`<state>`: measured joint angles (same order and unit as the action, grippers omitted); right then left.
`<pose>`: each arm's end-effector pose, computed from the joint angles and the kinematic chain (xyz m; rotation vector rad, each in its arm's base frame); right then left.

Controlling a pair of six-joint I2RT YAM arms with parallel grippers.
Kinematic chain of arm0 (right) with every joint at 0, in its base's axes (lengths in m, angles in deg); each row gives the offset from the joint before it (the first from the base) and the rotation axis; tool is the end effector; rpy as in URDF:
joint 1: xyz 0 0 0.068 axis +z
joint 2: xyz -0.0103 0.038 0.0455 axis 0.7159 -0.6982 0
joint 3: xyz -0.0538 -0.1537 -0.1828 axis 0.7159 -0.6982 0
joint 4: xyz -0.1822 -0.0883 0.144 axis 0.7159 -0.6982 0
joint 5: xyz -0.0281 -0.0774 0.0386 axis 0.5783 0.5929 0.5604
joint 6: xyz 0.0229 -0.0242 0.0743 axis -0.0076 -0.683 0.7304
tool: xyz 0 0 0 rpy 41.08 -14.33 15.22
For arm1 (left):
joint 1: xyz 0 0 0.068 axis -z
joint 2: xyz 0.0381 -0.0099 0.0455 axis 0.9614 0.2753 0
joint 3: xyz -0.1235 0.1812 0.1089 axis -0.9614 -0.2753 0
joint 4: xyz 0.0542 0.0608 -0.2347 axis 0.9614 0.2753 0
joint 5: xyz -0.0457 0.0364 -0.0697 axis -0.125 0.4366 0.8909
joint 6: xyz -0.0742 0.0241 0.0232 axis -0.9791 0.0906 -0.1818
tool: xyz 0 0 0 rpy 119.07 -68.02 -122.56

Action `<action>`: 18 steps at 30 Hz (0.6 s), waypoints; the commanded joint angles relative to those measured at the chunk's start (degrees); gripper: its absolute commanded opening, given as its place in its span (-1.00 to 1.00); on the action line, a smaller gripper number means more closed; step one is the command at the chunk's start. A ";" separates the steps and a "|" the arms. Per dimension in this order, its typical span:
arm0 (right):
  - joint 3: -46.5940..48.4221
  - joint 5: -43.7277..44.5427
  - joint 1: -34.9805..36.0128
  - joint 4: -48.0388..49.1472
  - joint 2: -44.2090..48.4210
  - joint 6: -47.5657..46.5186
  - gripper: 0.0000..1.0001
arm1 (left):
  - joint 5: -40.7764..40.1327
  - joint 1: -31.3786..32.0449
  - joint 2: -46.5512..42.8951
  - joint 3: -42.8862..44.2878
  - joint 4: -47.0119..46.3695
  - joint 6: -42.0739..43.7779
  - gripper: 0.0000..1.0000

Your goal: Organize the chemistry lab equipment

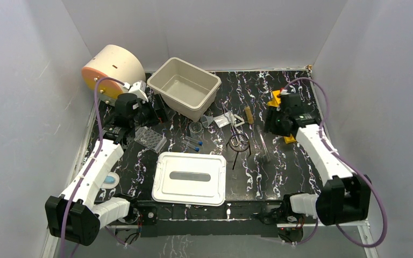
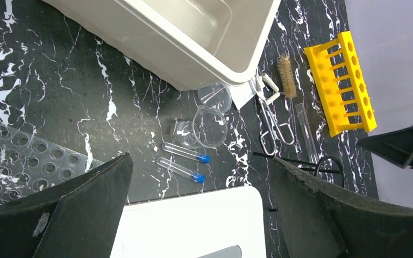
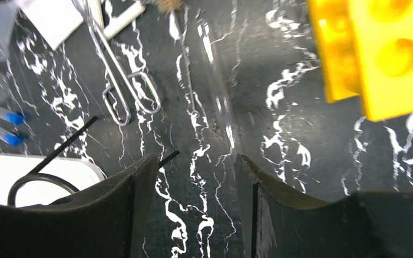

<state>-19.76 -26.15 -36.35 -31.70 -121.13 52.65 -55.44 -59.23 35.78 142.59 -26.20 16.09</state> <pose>0.2710 0.0422 0.2344 0.2144 2.4155 0.1825 0.2739 -0.0862 0.3008 -0.1016 1.9715 -0.6833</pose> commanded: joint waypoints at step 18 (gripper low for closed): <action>4.70 4.10 4.31 6.78 -25.68 -4.88 0.04 | 3.54 0.24 2.43 4.49 1.02 -2.47 0.97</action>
<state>-18.32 -22.31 -31.87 -27.42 -145.98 49.68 -53.67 -59.21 37.87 144.50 -24.81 13.79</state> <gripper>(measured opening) 0.525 0.982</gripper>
